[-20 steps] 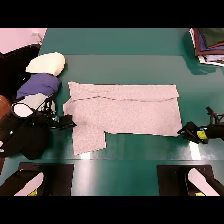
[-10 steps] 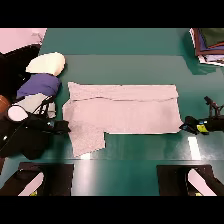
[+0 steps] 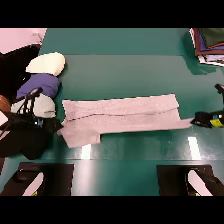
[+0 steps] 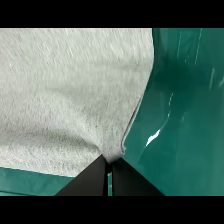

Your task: Fold the shirts.

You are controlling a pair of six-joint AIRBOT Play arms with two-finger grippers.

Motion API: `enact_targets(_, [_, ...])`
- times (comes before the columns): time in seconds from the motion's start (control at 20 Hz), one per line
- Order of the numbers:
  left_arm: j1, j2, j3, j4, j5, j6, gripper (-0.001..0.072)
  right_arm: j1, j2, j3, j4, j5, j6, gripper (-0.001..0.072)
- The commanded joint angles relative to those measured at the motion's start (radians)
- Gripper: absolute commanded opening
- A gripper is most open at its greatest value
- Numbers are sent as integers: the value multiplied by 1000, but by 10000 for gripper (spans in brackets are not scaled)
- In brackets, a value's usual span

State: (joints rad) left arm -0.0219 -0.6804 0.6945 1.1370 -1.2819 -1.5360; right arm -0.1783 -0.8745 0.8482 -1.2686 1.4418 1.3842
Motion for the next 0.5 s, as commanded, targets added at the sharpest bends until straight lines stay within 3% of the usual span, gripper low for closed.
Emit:
enact_targets(0.0, [0, -125, 86, 37, 147, 33, 20, 92, -179, 130, 6, -86, 3, 10])
enact_targets(0.15, [0, -336, 177, 31, 219, 100, 21, 126, -378, 257, 72, -119, 3, 11])
enact_targets(0.45, [0, -619, 325, 32, 367, 104, 22, 131, -619, 436, 100, -130, 2, 14])
